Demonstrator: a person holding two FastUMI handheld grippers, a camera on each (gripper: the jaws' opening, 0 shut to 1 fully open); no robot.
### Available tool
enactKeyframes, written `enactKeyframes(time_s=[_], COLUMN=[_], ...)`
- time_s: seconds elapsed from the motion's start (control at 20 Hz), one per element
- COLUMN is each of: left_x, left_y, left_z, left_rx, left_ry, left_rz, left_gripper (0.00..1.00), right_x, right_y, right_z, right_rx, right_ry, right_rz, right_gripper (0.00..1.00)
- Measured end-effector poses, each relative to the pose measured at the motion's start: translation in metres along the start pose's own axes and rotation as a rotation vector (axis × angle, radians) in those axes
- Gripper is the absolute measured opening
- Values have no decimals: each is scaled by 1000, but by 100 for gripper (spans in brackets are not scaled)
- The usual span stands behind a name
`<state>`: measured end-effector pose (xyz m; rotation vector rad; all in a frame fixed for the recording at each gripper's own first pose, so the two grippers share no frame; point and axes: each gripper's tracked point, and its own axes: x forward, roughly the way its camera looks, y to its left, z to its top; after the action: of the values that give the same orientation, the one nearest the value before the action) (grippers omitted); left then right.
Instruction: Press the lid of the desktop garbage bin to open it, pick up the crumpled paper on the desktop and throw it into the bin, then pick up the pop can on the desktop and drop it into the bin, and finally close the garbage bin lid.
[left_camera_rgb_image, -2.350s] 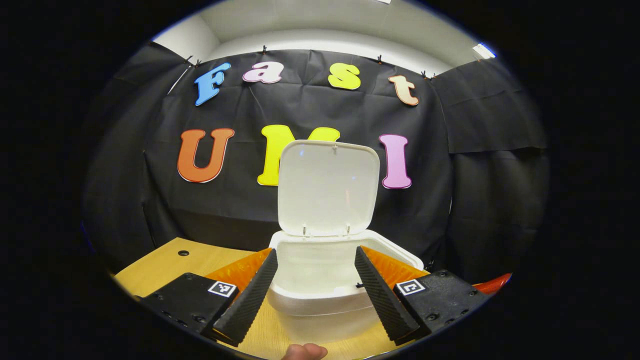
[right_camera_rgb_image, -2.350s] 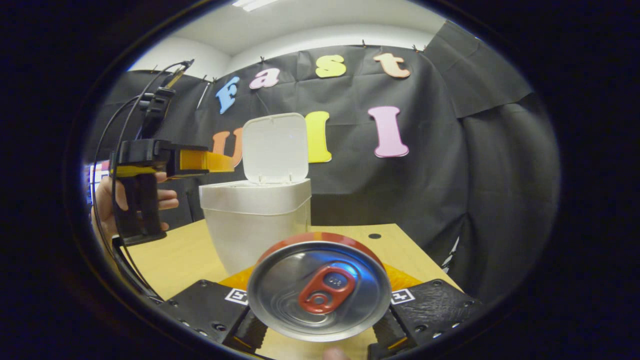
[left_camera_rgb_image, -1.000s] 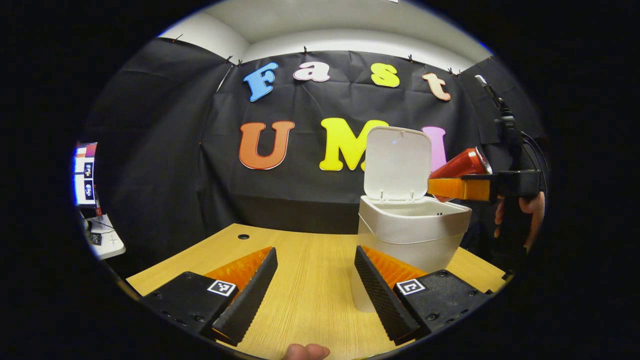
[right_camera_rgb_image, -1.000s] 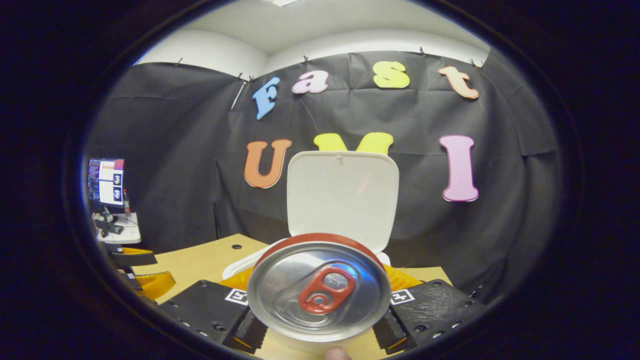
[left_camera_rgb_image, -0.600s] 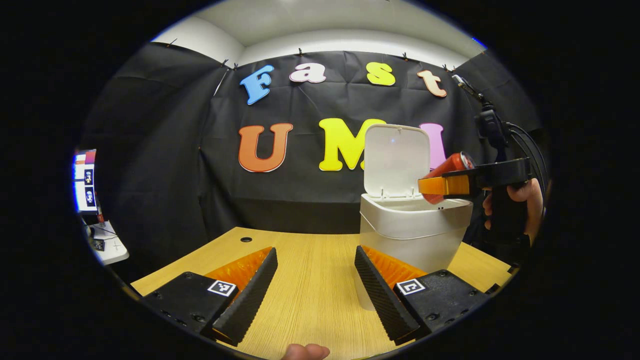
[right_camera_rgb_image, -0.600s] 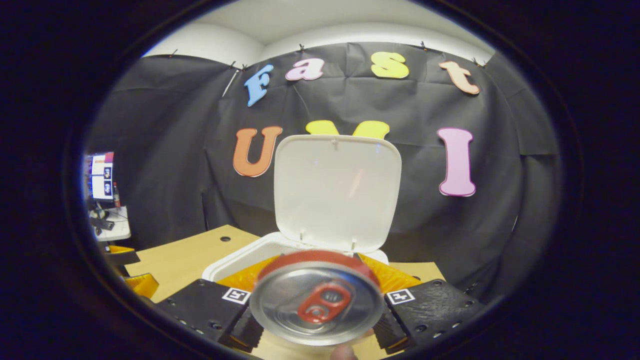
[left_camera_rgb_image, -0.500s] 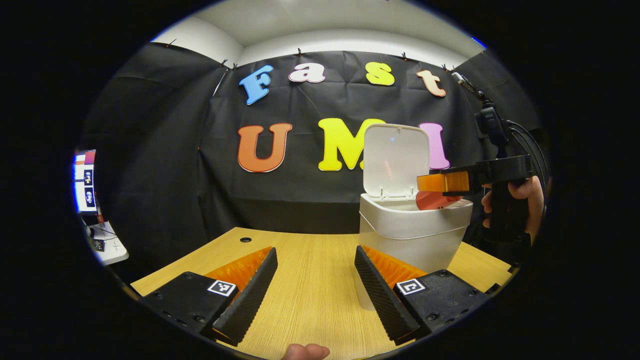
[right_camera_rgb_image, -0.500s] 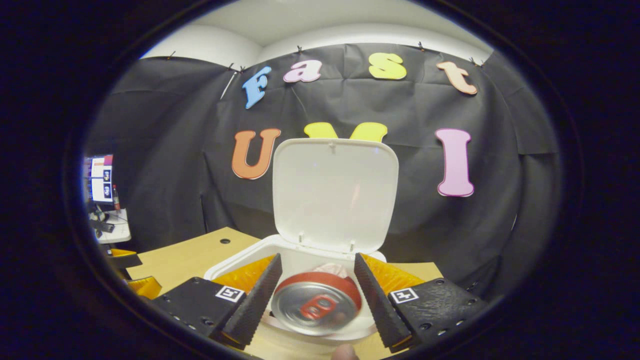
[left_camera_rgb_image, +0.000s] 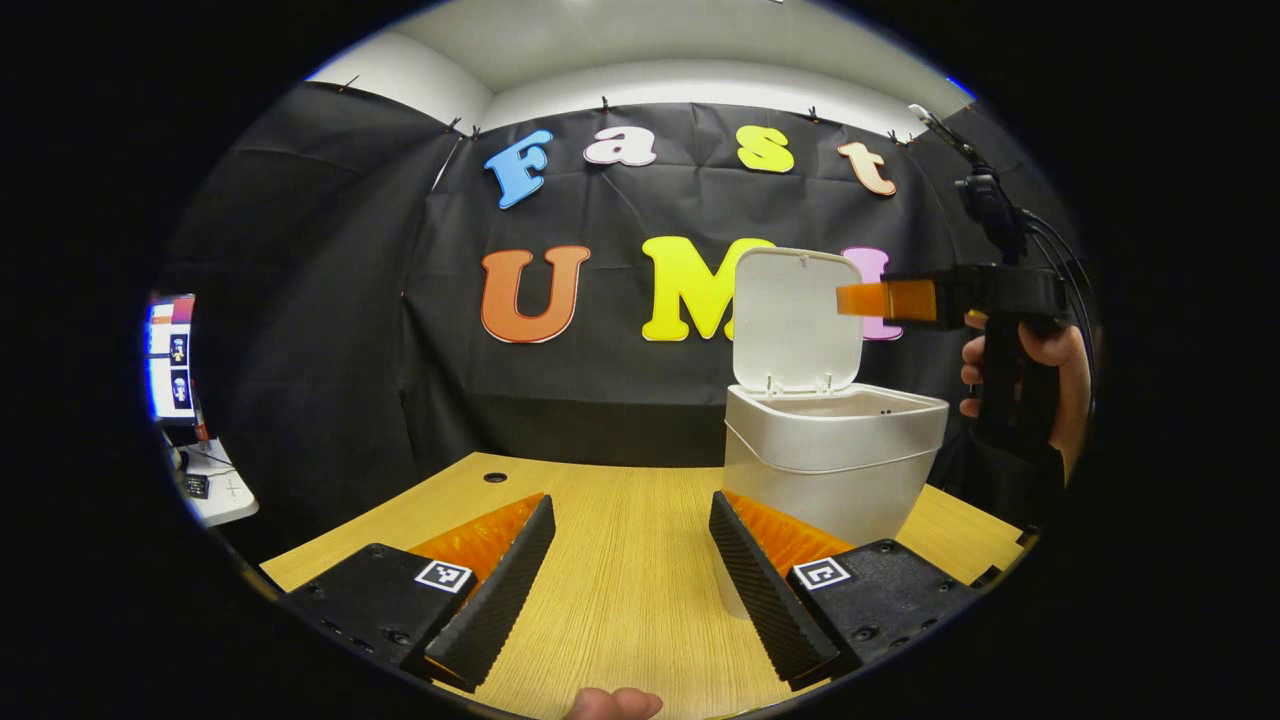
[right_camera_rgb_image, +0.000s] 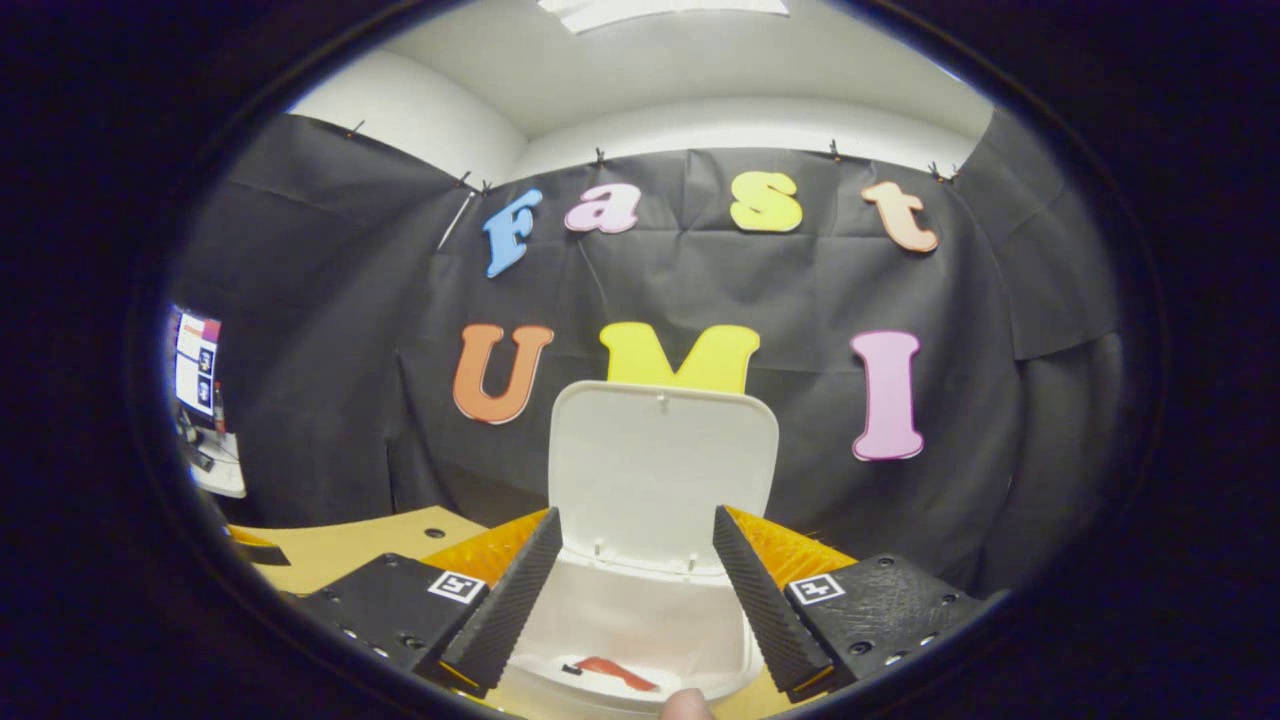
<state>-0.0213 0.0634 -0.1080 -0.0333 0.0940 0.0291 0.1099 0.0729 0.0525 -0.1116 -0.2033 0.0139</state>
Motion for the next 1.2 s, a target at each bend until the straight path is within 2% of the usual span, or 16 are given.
enactKeyframes(time_s=[0.2,0.25,0.5,0.55,0.6,0.7,0.85,1.0,1.1,1.2], left_x=[-1,0,6,7,9,11,18,23,25,26], left_y=[0,1,9,10,11,15,14,11,6,3], left_z=[-8,-9,-7,-11,-13,-21,-40,-45,-48,-54], left_rx=[3,3,-9,-16,-24,-36,-43,-36,-36,-39], left_ry=[21,21,6,7,9,18,59,71,73,81], left_rz=[-6,-8,-15,-19,-21,-17,-27,-40,-47,-59], left_gripper=[100,100,100,100,100,100,100,100,100,100], right_x=[12,17,53,58,63,72,86,100,107,115], right_y=[-1,-2,-11,-16,-20,-26,-34,-34,-25,-25], right_z=[30,34,50,57,67,79,88,88,80,78], right_rx=[7,13,45,61,66,77,87,70,76,73], right_ry=[-72,-73,-63,-79,-101,-142,-163,-170,-152,-149], right_rz=[-29,-34,-77,-97,-110,-129,-150,-151,-118,-114], right_gripper=[96,94,93,96,93,96,93,90,96,93])
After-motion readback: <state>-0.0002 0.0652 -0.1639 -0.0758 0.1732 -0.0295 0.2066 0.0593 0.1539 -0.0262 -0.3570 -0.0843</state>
